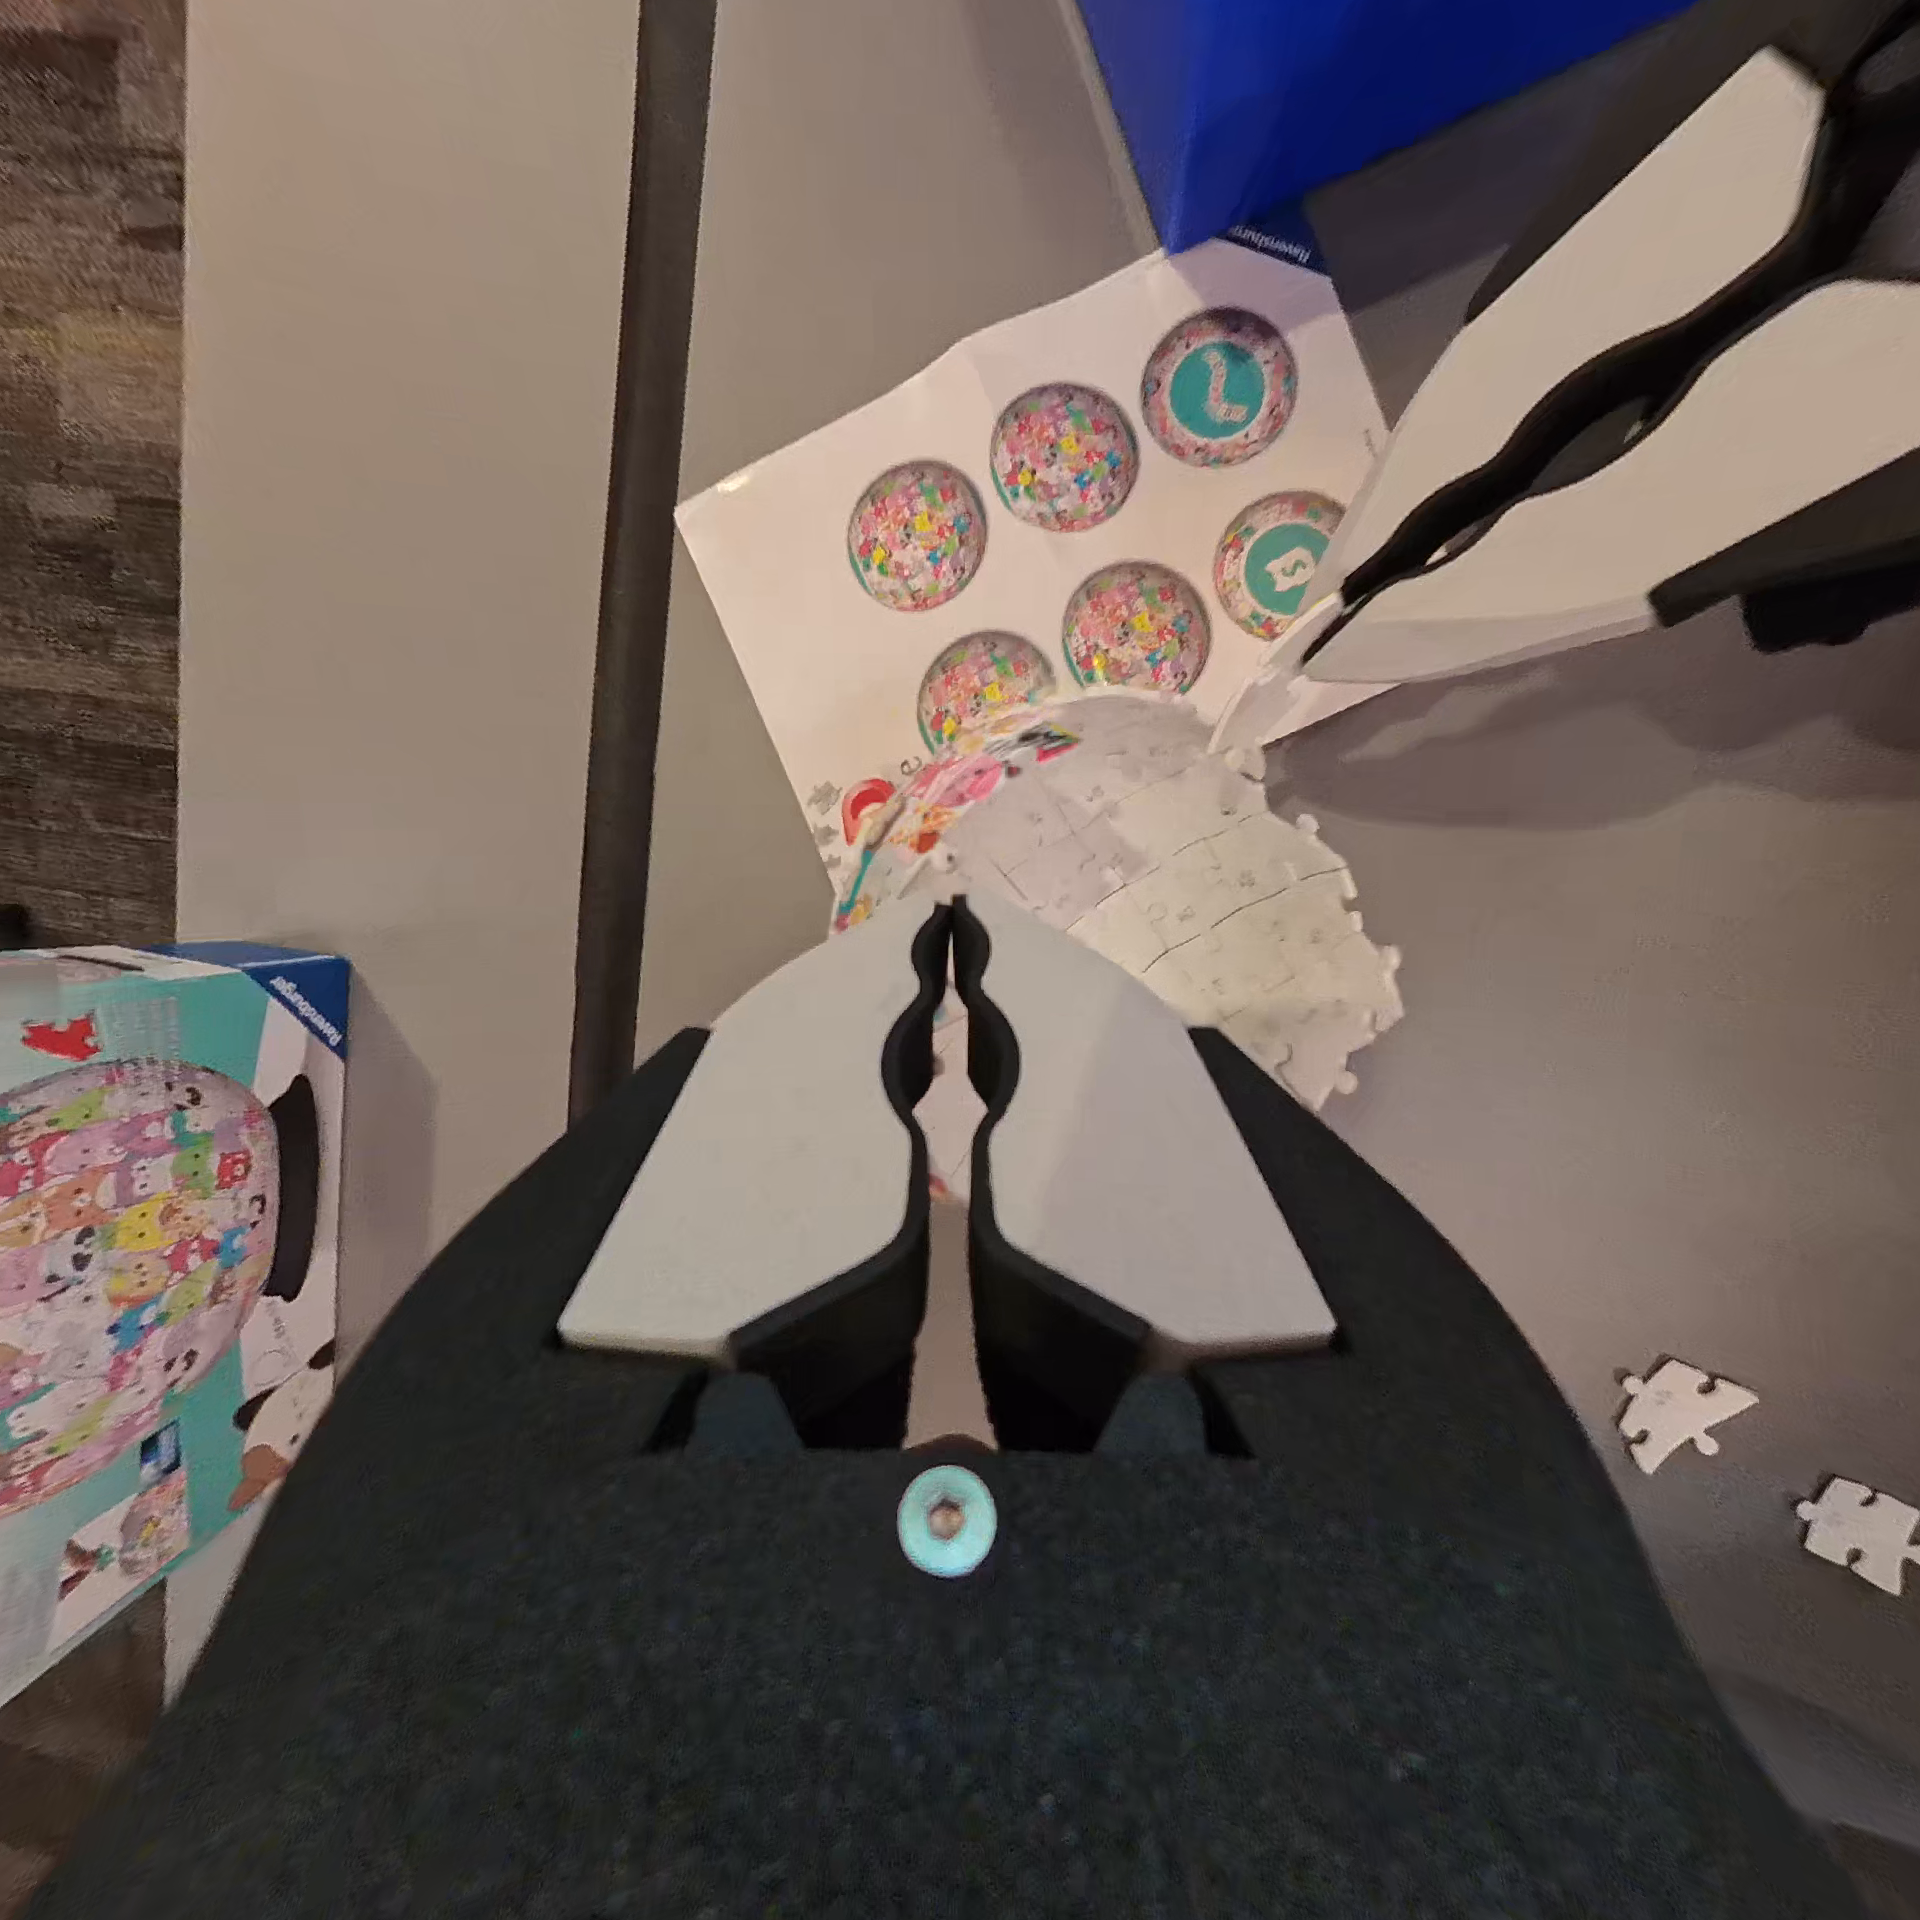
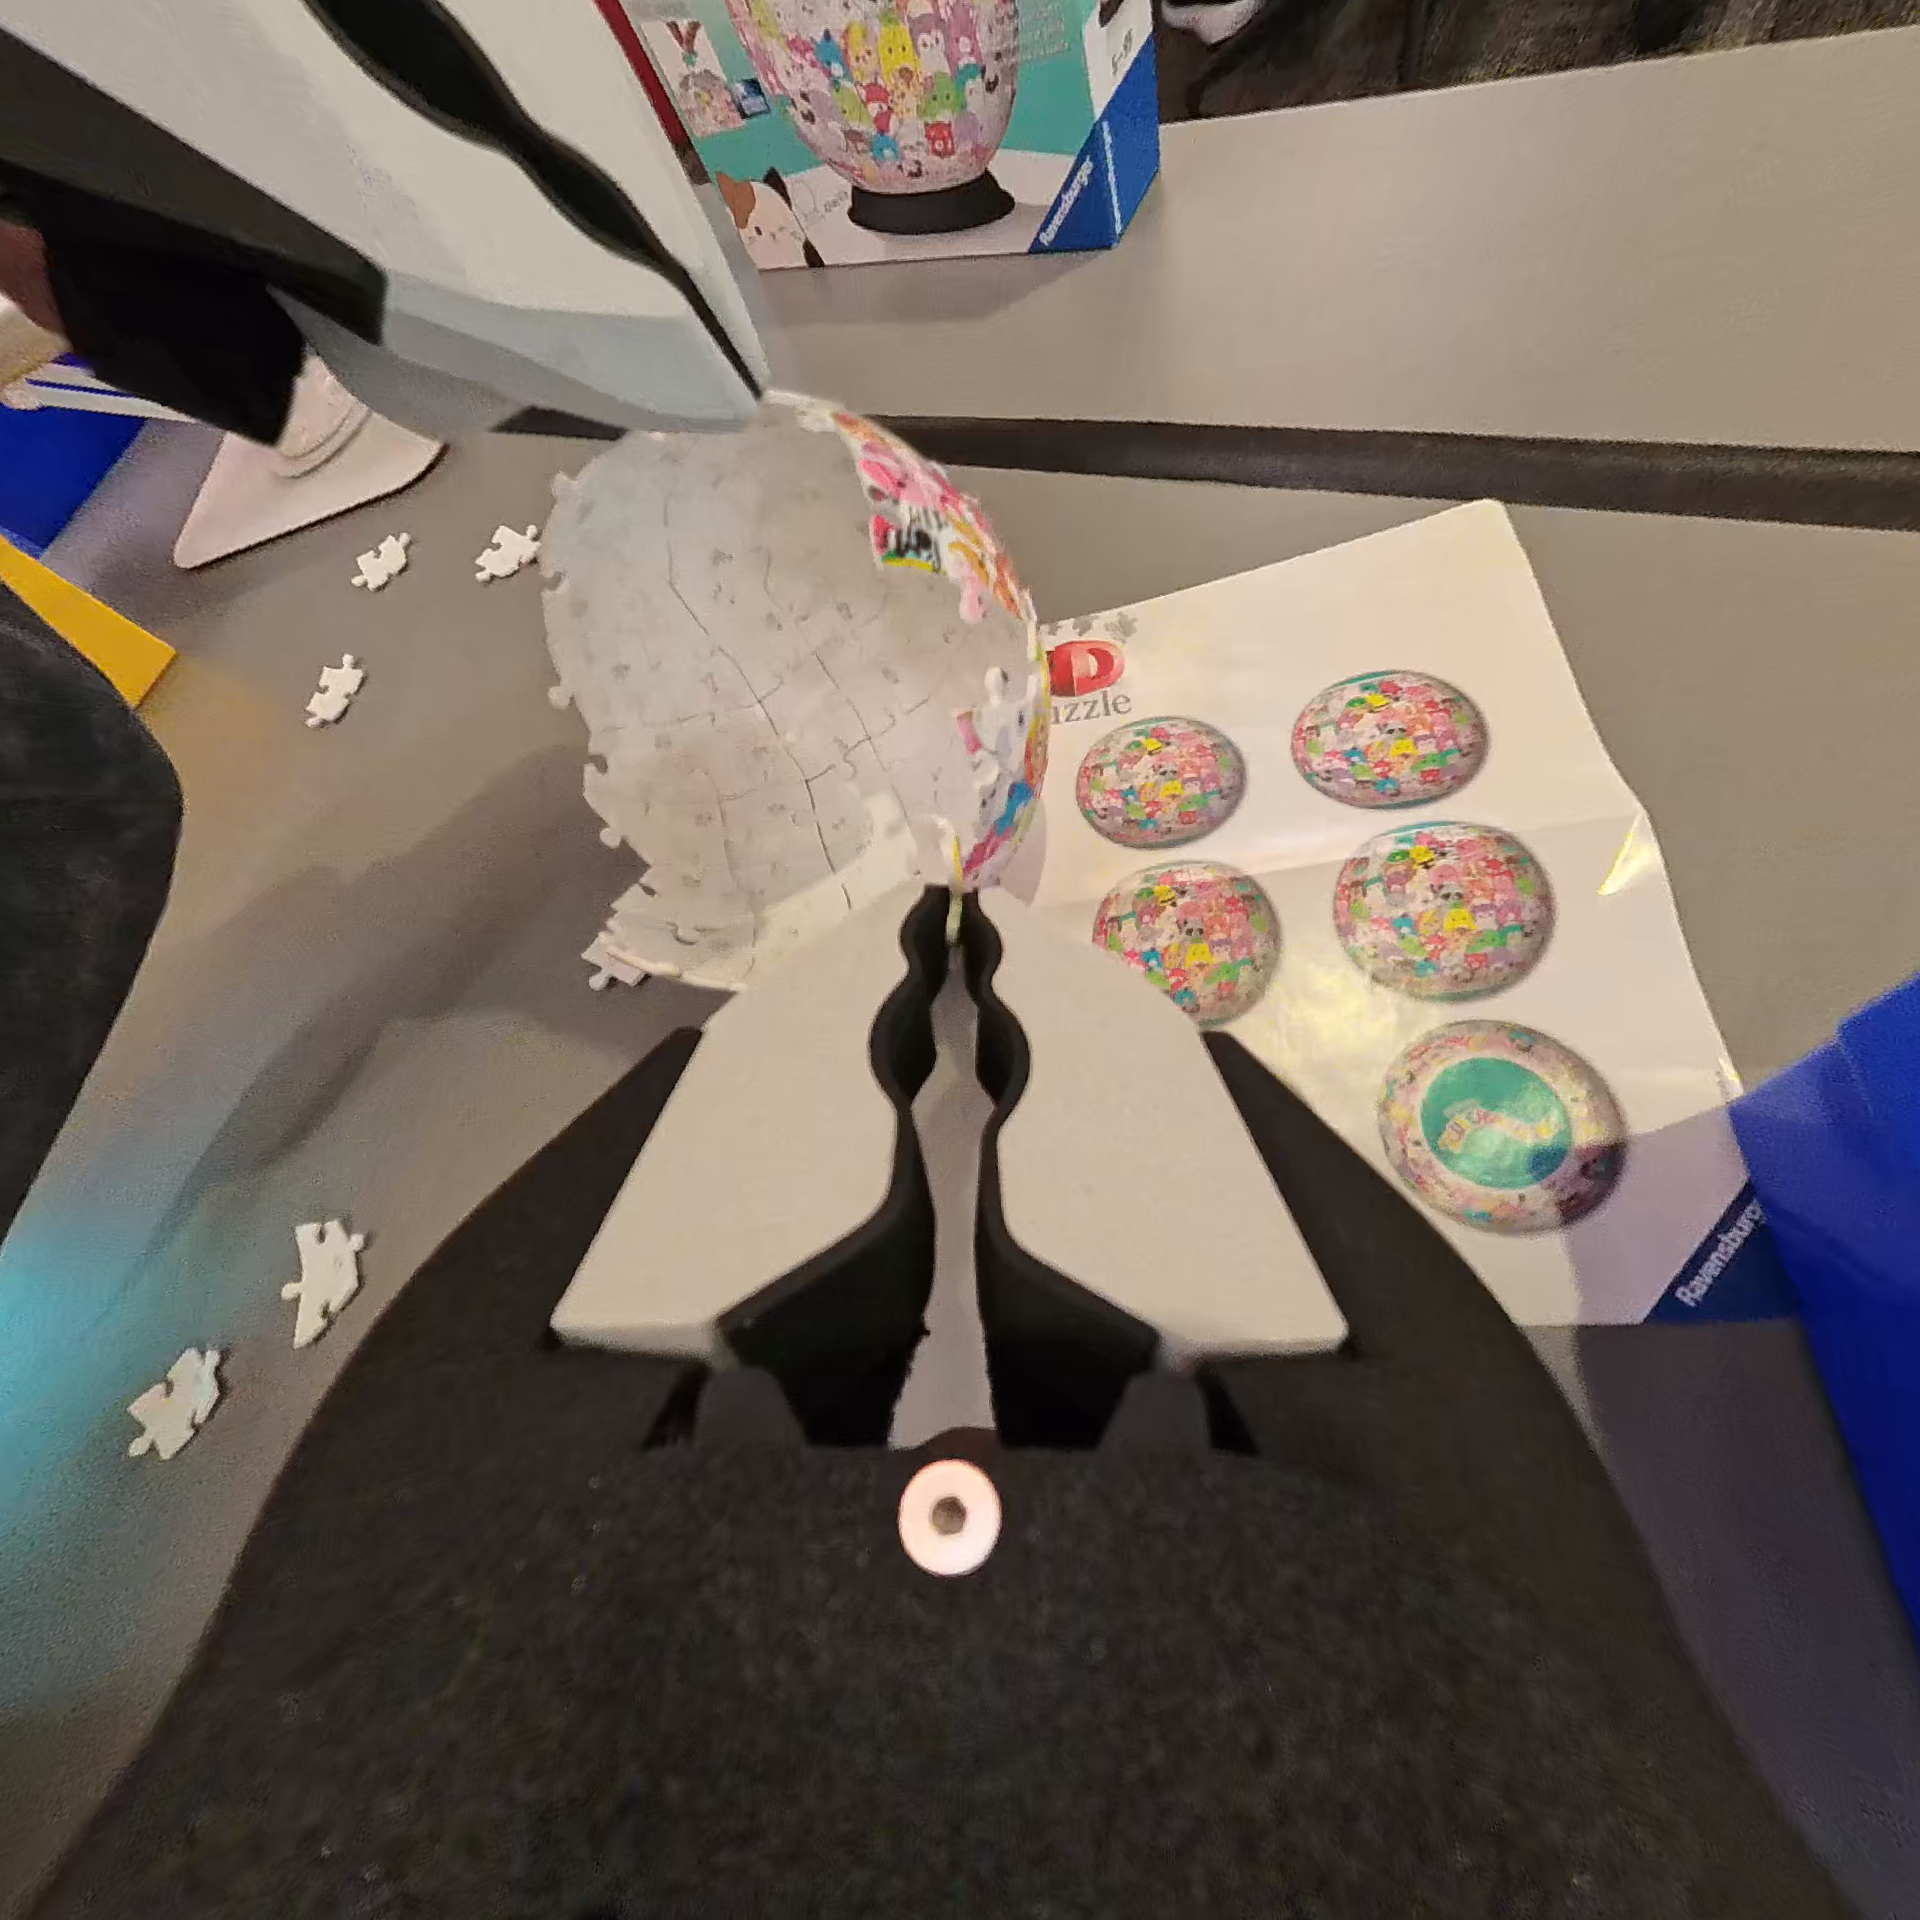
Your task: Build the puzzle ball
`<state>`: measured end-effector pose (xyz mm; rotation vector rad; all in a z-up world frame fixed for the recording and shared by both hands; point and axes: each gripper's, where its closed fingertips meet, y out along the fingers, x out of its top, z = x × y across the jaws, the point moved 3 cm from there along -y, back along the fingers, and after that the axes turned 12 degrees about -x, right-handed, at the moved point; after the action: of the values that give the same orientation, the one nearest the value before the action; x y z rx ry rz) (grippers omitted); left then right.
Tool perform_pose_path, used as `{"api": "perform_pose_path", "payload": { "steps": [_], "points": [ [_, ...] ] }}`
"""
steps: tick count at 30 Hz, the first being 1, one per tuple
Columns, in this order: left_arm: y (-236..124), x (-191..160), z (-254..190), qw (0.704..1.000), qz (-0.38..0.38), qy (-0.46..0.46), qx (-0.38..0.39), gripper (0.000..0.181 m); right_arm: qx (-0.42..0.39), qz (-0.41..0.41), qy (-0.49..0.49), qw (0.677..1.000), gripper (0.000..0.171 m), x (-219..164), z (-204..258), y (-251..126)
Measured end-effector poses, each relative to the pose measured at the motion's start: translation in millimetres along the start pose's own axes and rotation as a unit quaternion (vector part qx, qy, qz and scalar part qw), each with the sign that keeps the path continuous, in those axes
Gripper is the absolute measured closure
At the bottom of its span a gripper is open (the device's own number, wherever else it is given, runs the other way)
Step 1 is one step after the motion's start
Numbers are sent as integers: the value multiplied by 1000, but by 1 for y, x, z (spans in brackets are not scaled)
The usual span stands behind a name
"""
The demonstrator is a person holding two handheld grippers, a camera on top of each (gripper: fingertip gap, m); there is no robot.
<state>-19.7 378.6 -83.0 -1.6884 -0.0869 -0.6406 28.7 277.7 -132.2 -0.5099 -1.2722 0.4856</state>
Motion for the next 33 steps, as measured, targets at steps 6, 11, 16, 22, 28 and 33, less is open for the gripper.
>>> {"api": "perform_pose_path", "payload": {
  "steps": [6, 11, 16, 22, 28, 33],
  "points": [
    [7, -9, 12, 1000, 3, -20, -15, 181, 8, 11, -11, 1000, 169, 11, -2, 5],
    [13, -18, 20, 999, 10, -36, -23, 181, 8, 37, -32, 999, 169, 21, -3, 11],
    [21, -26, 26, 997, 17, -57, -45, 181, 7, 84, -70, 994, 169, 30, -3, 17],
    [28, -35, 30, 995, 26, -73, -68, 181, 18, 159, -142, 977, 169, 43, -5, 25],
    [36, -43, 29, 991, 43, -83, -93, 181, 41, 253, -208, 944, 169, 53, 0, 34],
    [37, -51, 26, 986, 35, -103, -124, 181, 60, 287, -234, 927, 169, 61, 6, 47]
  ]
}}
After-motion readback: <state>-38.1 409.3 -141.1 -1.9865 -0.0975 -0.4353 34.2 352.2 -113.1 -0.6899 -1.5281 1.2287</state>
